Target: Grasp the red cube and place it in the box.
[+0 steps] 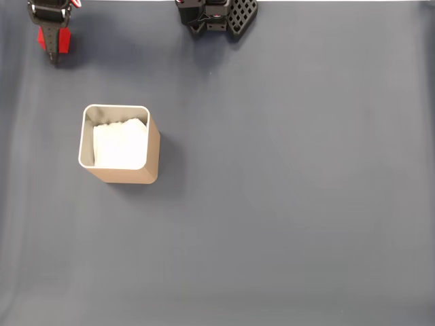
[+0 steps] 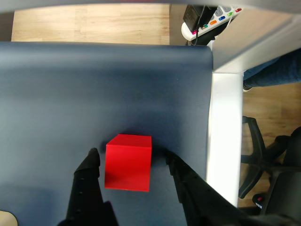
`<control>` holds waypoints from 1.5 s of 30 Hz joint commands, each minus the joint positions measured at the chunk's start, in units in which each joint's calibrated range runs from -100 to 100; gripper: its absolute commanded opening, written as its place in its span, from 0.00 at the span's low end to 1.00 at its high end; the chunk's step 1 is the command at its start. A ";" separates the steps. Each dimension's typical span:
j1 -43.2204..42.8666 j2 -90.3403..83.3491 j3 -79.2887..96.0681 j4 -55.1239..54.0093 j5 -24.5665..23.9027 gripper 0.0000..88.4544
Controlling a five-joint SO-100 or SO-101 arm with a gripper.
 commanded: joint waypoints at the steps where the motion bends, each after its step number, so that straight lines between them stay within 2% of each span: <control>1: 0.55 -3.78 0.58 -1.09 0.34 0.38; 14: 0.12 -6.73 3.23 -1.25 0.44 0.35; 33: -0.73 -7.24 3.41 -0.76 2.00 0.09; 45: -2.08 -8.46 2.41 2.28 3.86 0.00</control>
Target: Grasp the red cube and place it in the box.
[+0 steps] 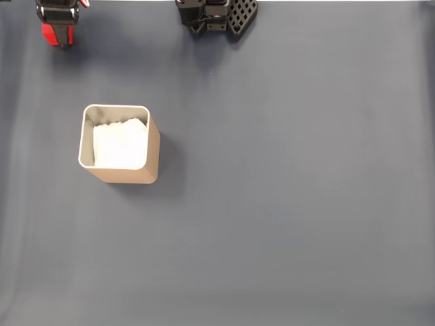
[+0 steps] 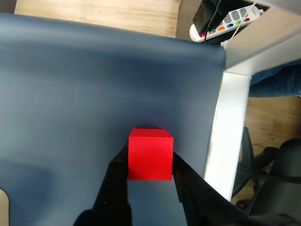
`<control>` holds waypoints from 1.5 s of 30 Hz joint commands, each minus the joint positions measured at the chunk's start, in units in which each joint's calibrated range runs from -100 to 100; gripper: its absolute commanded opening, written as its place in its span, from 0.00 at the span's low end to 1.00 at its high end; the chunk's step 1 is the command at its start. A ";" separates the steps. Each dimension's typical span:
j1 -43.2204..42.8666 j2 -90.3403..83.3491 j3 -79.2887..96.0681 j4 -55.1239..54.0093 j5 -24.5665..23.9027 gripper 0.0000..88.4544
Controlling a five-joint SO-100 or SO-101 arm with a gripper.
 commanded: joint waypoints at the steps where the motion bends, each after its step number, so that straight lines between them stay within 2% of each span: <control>1: -0.94 -4.16 -1.60 1.80 0.59 0.00; 9: -4.70 -6.50 -9.35 11.89 0.78 0.00; 24: -14.71 -5.37 -34.33 31.67 0.73 0.00; 45: -29.34 -9.70 -42.90 37.82 1.42 0.00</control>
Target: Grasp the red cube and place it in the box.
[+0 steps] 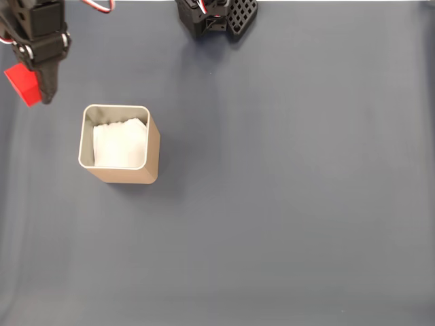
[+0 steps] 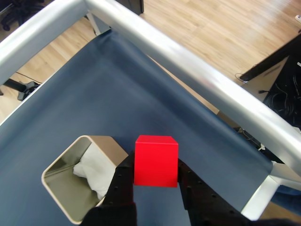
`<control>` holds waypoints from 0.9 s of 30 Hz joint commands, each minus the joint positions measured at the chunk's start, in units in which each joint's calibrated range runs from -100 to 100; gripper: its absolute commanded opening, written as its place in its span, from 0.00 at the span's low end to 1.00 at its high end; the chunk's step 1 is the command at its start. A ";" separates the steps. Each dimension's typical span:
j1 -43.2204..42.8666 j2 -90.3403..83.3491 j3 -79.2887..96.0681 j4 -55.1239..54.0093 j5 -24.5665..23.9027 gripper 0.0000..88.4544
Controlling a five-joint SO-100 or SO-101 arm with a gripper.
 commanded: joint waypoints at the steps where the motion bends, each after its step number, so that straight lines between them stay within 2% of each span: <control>1: -2.54 -4.07 -3.10 0.95 0.49 0.00; 27: -14.89 -16.10 3.92 3.41 0.83 0.00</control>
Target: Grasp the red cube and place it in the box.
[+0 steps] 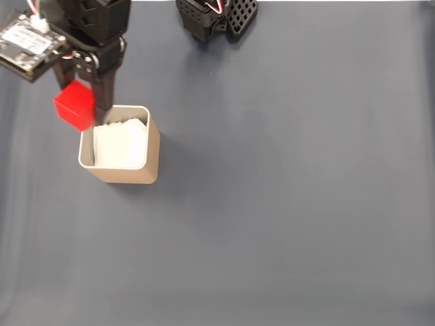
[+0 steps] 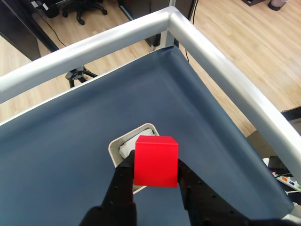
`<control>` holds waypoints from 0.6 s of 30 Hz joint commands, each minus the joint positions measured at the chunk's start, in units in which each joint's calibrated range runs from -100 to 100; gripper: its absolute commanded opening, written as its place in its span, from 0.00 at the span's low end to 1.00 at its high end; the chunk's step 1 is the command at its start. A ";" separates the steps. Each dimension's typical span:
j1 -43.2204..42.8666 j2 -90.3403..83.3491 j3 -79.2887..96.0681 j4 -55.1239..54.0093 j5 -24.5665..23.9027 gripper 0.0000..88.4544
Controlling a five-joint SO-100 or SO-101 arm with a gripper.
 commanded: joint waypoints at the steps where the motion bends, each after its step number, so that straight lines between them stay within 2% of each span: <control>1: -1.34 -3.96 0.46 0.00 0.29 0.00; 18: -4.46 -6.47 10.58 -8.54 -0.15 0.00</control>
